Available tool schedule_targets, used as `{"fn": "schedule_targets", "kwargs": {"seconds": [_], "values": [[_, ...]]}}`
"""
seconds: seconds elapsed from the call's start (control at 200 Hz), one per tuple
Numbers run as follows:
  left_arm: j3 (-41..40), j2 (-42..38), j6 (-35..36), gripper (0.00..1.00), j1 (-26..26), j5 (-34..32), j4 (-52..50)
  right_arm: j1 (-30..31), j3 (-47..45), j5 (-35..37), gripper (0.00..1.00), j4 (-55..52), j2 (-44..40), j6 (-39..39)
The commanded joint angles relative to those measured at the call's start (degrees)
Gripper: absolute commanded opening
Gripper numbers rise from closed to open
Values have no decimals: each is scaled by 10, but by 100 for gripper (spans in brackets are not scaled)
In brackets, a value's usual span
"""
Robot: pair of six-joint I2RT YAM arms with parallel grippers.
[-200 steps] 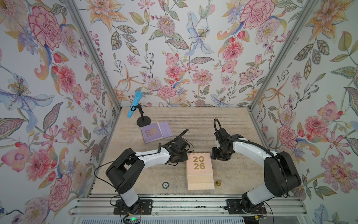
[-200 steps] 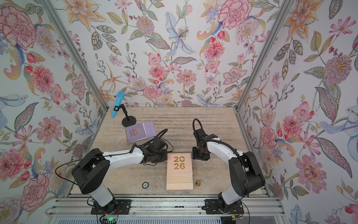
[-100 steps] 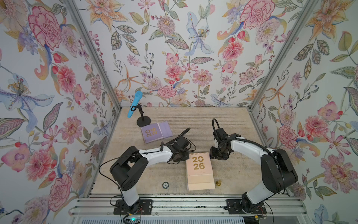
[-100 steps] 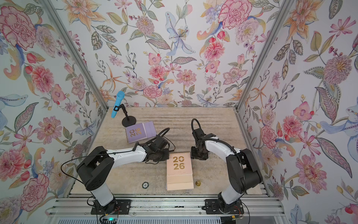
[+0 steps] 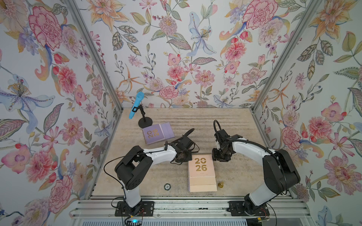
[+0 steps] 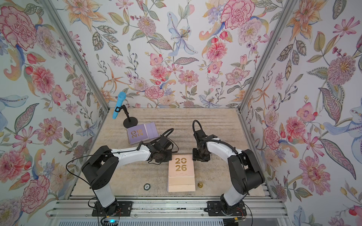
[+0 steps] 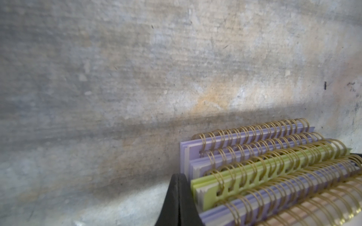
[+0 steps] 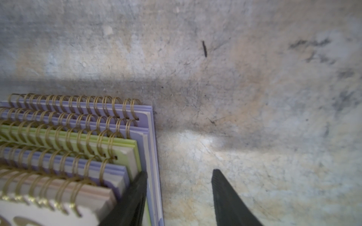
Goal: Stack the calendars
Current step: Adjust the calendars at the calendar.
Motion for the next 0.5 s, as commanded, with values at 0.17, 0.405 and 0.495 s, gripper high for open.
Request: {"fn": "schedule_targets", "kwargs": {"seconds": [0.17, 0.405, 0.495], "values": [[5, -70, 42, 4, 59, -22, -64, -55, 4, 4, 54, -6, -64, -1], [-28, -160, 80, 19, 187, -13, -73, -61, 68, -40, 55, -5, -47, -1], [-65, -193, 88, 38, 248, 6, -40, -61, 102, -56, 56, -5, -25, -1]]}}
